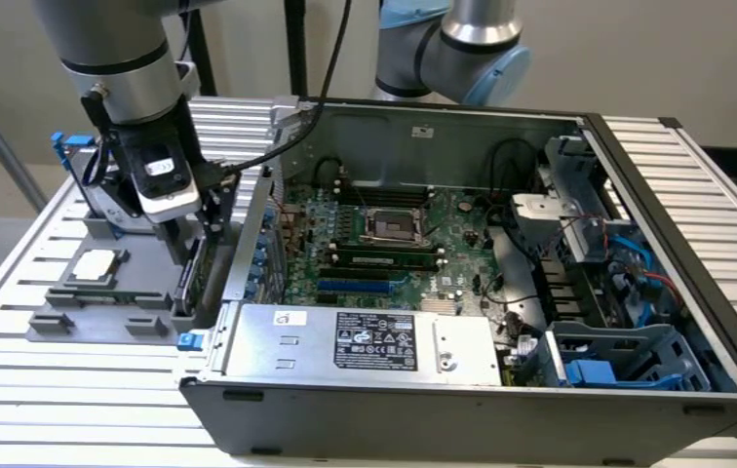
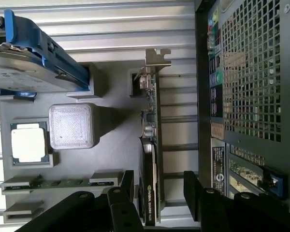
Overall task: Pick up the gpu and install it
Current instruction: 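Pick up the gpu and move the gpu toward the slot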
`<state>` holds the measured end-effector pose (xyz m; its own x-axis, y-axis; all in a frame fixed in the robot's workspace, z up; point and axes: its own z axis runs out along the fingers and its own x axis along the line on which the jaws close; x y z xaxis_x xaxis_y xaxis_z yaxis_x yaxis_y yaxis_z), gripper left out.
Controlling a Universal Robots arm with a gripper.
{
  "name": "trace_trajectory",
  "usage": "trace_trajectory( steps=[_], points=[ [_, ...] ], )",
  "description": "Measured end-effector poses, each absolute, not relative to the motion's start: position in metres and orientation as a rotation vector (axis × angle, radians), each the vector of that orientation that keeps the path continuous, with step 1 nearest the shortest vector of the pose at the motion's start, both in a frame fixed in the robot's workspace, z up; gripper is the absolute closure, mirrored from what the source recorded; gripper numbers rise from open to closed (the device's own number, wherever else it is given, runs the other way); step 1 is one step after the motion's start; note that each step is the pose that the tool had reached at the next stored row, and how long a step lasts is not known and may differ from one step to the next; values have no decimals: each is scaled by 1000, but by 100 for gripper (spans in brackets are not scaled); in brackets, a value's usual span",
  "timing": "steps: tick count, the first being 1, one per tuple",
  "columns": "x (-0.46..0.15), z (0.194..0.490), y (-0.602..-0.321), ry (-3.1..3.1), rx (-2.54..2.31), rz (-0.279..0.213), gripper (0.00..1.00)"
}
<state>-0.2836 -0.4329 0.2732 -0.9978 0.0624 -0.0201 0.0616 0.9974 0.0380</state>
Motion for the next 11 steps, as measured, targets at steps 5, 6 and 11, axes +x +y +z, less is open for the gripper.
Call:
trace_trajectory(
  steps=[5,6,11],
  points=[
    [-289,264,-433,3118,103,58,46],
    [-289,262,-433,3118,104,58,46],
    [-289,253,-431,3118,110,58,46]
  ],
)
